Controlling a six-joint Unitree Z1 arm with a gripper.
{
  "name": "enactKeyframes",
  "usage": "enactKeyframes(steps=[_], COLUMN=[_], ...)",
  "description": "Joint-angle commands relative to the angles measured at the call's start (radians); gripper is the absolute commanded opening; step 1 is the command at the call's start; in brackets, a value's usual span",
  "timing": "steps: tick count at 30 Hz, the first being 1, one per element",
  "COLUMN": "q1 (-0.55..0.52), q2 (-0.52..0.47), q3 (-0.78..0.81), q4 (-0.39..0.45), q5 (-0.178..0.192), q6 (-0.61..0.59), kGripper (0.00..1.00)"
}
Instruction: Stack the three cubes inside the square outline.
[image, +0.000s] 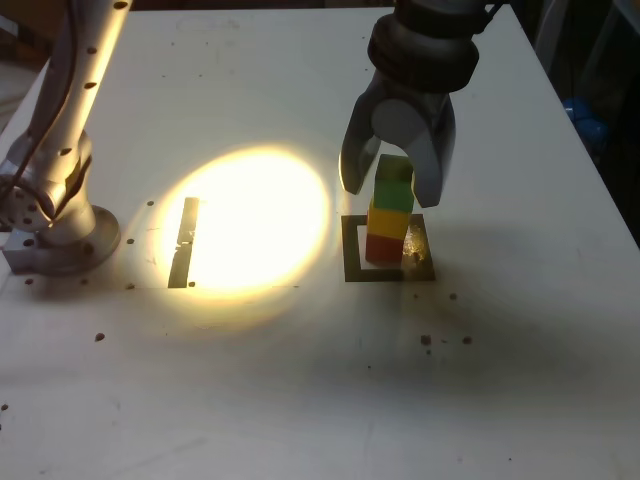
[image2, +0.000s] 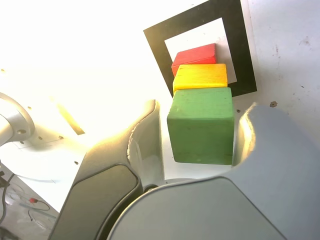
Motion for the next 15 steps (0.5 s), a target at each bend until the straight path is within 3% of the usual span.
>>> enactKeyframes(steps=[1, 8, 15], q1=[-0.002, -0.002, -0.002], q2=[0.003, -0.033, -0.16], q3=[0.002, 0.021, 0.122], q4=[0.007, 0.005, -0.009], q5=[0.0, 0.014, 0.061], q6=[0.002, -0.006, -0.059], kGripper=[1.0, 1.0, 1.0])
